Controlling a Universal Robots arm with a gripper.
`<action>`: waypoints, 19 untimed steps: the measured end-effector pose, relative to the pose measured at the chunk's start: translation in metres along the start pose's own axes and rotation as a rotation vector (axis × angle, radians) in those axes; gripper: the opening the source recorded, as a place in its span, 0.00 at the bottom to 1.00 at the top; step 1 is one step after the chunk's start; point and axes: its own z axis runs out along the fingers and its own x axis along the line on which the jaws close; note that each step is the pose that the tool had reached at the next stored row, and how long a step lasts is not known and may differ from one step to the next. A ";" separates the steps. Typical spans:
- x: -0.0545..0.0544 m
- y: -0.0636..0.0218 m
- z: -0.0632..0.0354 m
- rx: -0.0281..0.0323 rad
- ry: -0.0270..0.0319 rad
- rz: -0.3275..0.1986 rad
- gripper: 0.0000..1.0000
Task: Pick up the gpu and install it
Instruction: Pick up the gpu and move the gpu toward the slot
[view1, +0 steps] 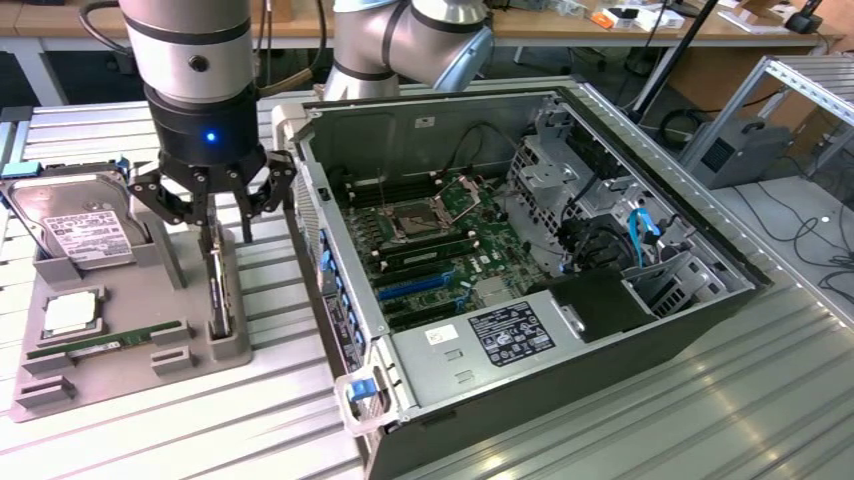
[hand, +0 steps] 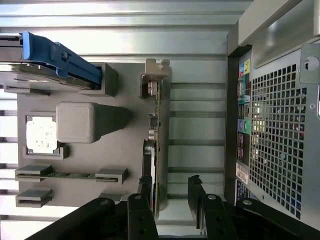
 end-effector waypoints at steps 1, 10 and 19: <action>0.000 0.0000 0.0001 0.0000 -0.0001 0.000 0.42; 0.009 -0.0025 0.0101 0.0000 -0.0002 -0.001 0.42; 0.015 0.0004 0.0249 0.0000 -0.0001 -0.001 0.42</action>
